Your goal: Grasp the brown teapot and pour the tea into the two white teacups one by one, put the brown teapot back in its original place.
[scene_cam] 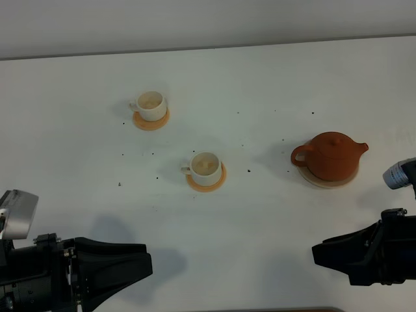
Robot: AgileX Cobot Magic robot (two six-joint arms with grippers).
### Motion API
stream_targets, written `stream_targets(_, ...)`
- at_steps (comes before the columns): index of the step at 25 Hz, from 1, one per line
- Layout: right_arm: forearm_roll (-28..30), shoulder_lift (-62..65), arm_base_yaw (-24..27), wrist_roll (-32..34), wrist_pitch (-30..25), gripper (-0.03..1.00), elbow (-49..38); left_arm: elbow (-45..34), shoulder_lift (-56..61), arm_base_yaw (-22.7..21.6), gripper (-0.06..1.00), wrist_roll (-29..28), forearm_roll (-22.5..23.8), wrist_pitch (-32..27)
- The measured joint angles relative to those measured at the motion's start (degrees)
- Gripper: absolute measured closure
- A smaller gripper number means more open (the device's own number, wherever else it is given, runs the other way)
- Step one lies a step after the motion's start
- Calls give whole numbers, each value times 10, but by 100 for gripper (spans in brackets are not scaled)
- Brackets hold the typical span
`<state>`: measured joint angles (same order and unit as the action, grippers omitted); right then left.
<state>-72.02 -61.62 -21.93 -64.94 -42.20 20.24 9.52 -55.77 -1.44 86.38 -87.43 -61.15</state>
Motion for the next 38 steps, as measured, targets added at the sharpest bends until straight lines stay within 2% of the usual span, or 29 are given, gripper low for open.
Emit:
stream_targets(23, 0, 0, 0, 0, 0, 73, 0, 0, 0, 0, 68, 0, -1, 0)
stream_targets(30, 0, 0, 0, 0, 0, 73, 0, 1, 0, 0, 68, 0, -38, -2)
stream_targets(34, -2, 0, 0, 0, 1, 73, 0, 22, 0, 0, 68, -3, -38, -13)
stream_targets(38, -17, 0, 0, 0, 13, 73, 0, 56, 0, 0, 68, -31, -30, -18)
